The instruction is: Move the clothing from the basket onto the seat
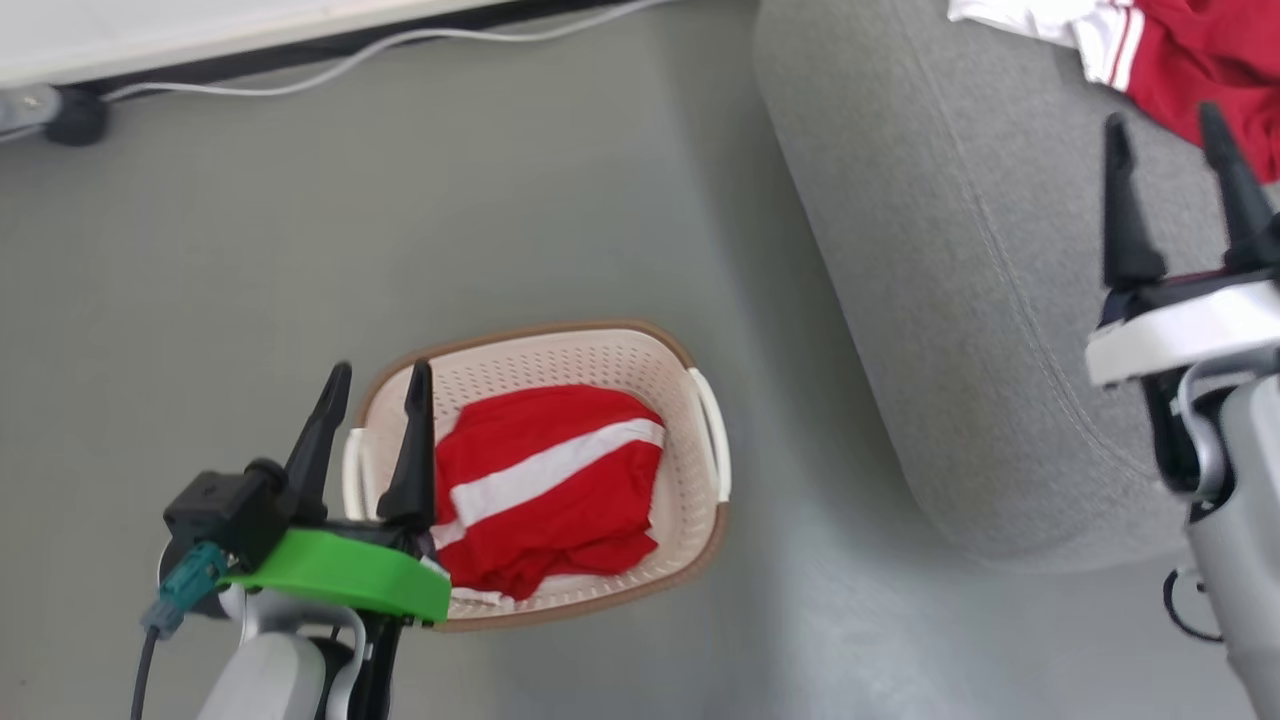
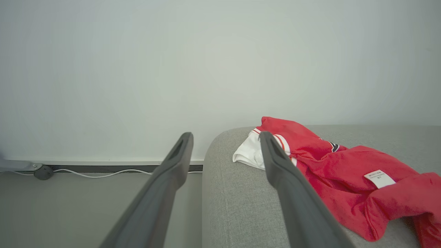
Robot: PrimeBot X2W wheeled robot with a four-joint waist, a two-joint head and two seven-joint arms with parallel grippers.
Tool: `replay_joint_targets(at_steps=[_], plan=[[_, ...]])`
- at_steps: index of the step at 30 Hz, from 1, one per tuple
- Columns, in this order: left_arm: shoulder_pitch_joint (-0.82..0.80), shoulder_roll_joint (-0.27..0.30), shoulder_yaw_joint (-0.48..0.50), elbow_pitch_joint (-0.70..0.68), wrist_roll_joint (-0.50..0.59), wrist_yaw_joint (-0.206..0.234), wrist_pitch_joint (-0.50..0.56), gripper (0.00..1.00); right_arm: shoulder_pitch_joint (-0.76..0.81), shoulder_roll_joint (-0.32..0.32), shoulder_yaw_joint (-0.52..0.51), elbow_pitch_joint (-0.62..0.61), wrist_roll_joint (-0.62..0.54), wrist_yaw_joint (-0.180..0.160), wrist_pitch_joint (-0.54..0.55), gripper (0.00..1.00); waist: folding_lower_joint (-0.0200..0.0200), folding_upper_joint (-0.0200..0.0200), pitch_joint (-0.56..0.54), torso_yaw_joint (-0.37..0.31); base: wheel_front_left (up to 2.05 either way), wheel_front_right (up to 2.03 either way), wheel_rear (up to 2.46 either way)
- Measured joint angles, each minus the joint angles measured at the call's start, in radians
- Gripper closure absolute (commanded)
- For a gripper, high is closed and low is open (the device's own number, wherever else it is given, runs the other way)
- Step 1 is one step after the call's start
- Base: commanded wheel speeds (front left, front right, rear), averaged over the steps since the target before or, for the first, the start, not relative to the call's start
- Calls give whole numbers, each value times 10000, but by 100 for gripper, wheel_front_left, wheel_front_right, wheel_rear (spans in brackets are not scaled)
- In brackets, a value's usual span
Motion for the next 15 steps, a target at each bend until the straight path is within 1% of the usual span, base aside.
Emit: replay_joint_targets(at_steps=[2,4,6,9,11,15], plan=[[190,2,75,268,-19,4,-35,0,302,38,247,-305,-305,44,0,0,0,0,-234,235,0,0,0],[414,65,142,627,-19,75,-104,0,1187,150,460,-364,-608,-61,0,0,0,0,-596,596,0,0,0],[555,73,180,811,-19,75,-119,0,1912,245,698,-334,-732,-59,0,0,0,0,-851,851,0,0,0],[723,73,226,1126,-29,75,-186,0,2864,420,993,-267,-880,-150,2,0,0,0,-1235,1233,0,0,0],[859,94,339,1290,-61,77,-205,0,3312,585,1135,-238,-905,-236,2,0,0,0,-1515,1470,0,0,0],[1379,362,648,1549,-52,125,-284,0,3746,876,1546,-274,-1060,-270,2,0,0,0,-2117,1856,0,0,0]])
